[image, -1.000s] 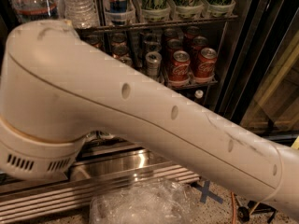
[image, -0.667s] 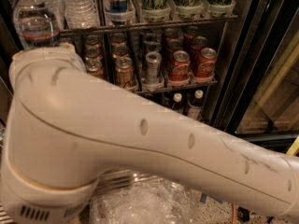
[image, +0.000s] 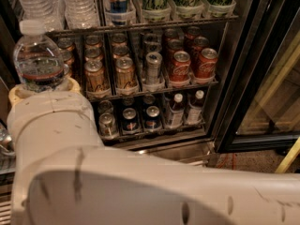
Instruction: Pick water bottle from top shelf of fridge
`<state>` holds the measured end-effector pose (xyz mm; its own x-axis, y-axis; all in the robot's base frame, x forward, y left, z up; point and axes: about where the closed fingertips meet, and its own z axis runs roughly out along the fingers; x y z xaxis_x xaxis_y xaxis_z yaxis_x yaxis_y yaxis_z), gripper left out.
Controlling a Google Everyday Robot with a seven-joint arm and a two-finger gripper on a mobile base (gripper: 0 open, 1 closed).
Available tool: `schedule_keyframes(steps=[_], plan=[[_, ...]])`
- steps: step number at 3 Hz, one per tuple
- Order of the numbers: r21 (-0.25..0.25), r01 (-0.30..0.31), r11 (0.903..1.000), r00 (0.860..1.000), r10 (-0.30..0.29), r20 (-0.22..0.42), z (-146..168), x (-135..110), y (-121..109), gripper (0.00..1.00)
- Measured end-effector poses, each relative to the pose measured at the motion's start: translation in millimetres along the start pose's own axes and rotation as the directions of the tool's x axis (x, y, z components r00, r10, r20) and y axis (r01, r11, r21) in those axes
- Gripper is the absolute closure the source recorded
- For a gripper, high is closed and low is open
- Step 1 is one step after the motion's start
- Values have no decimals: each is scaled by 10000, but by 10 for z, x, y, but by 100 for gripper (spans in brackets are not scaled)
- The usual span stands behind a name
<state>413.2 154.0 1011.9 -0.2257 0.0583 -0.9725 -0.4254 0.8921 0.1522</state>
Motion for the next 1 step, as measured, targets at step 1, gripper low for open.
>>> schedule_keyframes(steps=[1], plan=[[114, -147, 9998, 9997, 145, 193, -268, 60, 24, 100]])
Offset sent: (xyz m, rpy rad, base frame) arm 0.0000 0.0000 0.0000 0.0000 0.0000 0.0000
